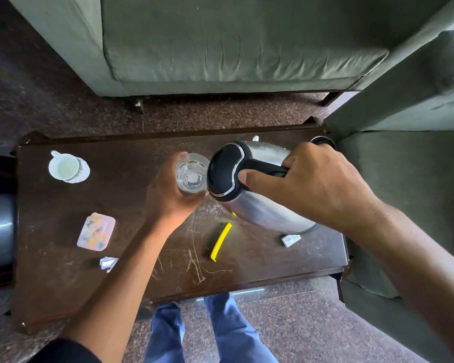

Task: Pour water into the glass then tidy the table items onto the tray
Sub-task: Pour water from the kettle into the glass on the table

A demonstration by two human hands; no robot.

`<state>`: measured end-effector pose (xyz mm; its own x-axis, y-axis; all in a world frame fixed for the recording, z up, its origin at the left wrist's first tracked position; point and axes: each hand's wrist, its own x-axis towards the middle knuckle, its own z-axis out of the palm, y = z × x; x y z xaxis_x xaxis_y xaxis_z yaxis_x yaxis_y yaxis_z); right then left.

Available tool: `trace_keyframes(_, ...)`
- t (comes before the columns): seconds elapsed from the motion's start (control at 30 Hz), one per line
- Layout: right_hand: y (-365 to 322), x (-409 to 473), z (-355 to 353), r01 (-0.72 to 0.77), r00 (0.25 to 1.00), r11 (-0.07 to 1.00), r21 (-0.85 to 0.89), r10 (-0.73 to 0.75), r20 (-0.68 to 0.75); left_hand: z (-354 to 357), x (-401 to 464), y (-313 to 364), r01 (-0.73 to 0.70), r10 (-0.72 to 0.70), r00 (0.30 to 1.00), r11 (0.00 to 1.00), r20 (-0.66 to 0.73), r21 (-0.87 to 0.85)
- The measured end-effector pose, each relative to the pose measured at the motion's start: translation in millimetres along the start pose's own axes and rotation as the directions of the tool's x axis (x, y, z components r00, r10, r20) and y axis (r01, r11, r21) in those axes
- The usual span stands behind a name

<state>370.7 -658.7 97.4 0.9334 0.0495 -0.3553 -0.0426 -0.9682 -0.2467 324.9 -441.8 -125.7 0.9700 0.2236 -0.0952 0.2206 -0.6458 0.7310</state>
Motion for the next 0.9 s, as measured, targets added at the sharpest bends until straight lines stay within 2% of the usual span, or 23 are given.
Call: trace_keyframes(0.9,13,7,11,0.012,1.000,1.000,-0.024,-0.012,-0.001,15,1,-3,0.050,-0.050,0.999,0.999,-0.010,0.008)
